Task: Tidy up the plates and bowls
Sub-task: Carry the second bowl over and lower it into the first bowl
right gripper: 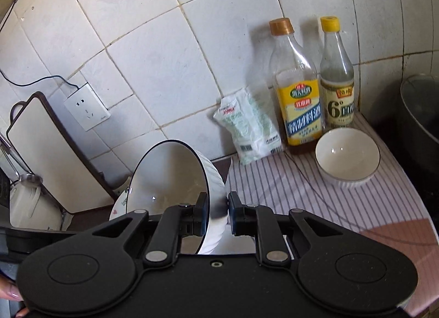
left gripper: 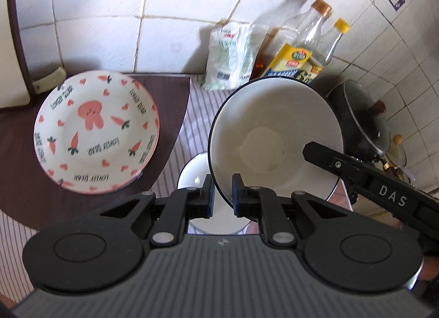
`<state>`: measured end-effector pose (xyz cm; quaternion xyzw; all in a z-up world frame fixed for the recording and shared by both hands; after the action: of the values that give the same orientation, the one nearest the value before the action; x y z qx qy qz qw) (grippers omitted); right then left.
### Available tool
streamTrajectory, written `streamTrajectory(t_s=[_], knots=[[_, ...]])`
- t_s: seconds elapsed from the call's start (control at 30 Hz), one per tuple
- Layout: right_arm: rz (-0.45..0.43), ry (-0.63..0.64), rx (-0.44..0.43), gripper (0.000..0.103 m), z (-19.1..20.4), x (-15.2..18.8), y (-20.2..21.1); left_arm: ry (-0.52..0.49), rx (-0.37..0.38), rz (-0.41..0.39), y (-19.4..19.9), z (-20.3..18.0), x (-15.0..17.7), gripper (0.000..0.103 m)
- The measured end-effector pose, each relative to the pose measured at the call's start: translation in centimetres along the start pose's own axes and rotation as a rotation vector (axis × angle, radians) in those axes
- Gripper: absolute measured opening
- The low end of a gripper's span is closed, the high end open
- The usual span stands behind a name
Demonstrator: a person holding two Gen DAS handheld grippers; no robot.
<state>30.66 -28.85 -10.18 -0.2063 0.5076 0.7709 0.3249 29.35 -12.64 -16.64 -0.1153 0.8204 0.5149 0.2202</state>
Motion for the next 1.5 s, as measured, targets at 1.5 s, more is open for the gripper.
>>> streamTrajectory(t_s=[1.5], knots=[[0.193, 0.187, 0.157, 0.026, -2.1, 7.6, -7.7, -0.017, -0.144, 0.081, -8.7, 1.9, 3.0, 0.012]])
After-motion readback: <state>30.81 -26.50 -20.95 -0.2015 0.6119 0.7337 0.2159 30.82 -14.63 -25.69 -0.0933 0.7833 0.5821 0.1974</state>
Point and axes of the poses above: each gripper's, at about its wrist camera, not at the fingertips, and y roughly against the way its jaws point, z to its left, x to its underside, the point moved 7 cm from there along -y, roughly the way its jaws point, and after that the axes turned 1 degree about y, right-handed, at the moved point
